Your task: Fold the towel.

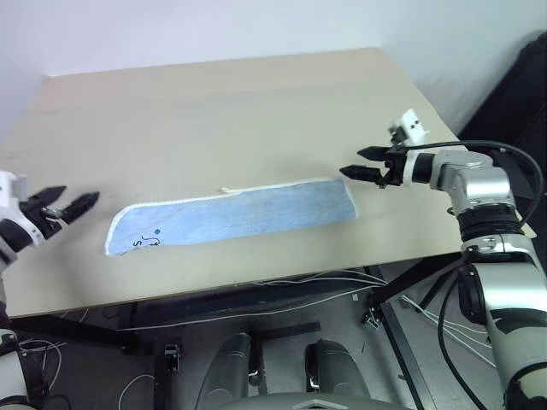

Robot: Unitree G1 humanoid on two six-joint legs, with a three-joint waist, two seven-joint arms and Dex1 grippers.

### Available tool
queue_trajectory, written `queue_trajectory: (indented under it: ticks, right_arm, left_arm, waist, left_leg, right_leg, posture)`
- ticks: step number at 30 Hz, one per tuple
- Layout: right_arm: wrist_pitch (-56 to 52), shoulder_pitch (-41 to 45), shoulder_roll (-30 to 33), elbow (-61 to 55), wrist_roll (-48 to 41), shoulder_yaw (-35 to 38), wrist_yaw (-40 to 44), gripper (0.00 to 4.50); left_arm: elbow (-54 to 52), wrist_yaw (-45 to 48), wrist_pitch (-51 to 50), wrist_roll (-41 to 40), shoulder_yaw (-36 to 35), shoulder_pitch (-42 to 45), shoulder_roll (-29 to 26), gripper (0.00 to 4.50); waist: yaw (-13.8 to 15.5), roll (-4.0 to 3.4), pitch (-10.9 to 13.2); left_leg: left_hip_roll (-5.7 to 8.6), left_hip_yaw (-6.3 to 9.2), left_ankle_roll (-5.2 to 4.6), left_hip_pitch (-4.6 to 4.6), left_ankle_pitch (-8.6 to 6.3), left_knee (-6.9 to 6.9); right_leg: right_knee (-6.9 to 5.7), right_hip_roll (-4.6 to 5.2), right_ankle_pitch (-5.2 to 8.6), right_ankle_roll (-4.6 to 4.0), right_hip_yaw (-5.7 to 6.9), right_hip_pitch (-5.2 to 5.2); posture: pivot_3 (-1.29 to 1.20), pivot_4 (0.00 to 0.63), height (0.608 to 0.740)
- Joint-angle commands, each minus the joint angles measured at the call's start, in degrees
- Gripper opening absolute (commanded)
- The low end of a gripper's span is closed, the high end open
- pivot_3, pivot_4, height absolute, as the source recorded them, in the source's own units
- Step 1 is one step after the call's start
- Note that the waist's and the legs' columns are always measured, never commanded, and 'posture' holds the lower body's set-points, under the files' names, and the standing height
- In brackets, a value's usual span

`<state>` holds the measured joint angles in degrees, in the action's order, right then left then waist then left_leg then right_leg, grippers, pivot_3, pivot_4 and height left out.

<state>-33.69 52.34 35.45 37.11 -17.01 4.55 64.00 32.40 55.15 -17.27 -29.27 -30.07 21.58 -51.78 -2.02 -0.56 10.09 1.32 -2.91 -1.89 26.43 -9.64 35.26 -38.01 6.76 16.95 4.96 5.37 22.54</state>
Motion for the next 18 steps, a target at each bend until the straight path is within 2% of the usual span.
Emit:
queue_trajectory:
  ticks: [1,2,5,8,15,18]
  right_arm:
    - [-14.18,-0.83,-0.36,-4.50,-8.57,8.01,-4.37,4.48]
    - [-18.68,-0.44,-0.74,-4.00,-10.25,9.99,-6.78,4.48]
    - [-34.09,-1.67,0.68,-5.35,-13.54,9.56,-7.32,4.48]
    - [-42.88,-2.49,0.90,-6.13,-16.15,12.58,-10.66,4.48]
    - [-53.28,-8.93,1.10,-11.66,-18.39,16.84,-17.07,4.48]
    - [-56.77,-11.88,1.32,-14.97,-19.38,19.08,-18.94,4.48]
  left_arm:
    - [-13.68,2.22,-5.73,-6.53,-1.61,-2.35,0.51,4.50]
    - [-17.30,2.46,-7.55,-7.77,-1.13,-3.49,1.05,4.50]
    - [-32.67,3.84,-12.35,-10.67,4.27,-8.54,2.69,4.50]
    - [-41.43,4.16,-17.02,-15.54,6.57,-10.07,4.50,4.50]
    - [-46.81,5.68,-18.43,-14.51,13.92,-11.92,5.78,4.50]
    - [-47.36,7.41,-15.32,-8.30,19.39,-13.03,3.13,4.50]
  waist:
    - [-0.11,-0.01,0.00]
    - [-0.16,-0.01,0.00]
    - [-0.29,-0.02,0.01]
    - [-0.29,-0.03,0.01]
    - [-0.23,-0.04,0.01]
    - [-0.02,-0.04,0.02]
  left_leg:
    - [0.00,-0.01,-0.01,0.00,-0.01,-0.01]
    - [0.01,-0.04,-0.02,0.01,-0.01,-0.03]
    - [0.02,-0.06,-0.03,0.00,-0.02,-0.11]
    - [0.01,-0.06,-0.03,0.03,-0.02,-0.19]
    - [0.01,-0.13,-0.05,0.07,-0.01,-0.17]
    - [0.01,-0.14,-0.06,0.07,0.00,-0.14]
  right_leg:
    - [0.02,0.02,0.00,0.00,-0.01,-0.02]
    - [0.04,0.04,0.00,-0.01,-0.03,-0.06]
    - [0.09,0.06,-0.02,-0.06,-0.06,-0.09]
    - [0.09,0.05,0.00,-0.11,-0.08,-0.08]
    - [0.11,0.02,0.00,-0.11,-0.09,-0.07]
    - [0.10,0.01,0.00,-0.10,-0.09,-0.08]
  posture:
    - [0.00,0.150,0.735]
    - [0.00,0.150,0.735]
    - [0.00,0.150,0.735]
    - [0.00,0.150,0.735]
    - [0.00,0.150,0.735]
    - [0.00,0.150,0.735]
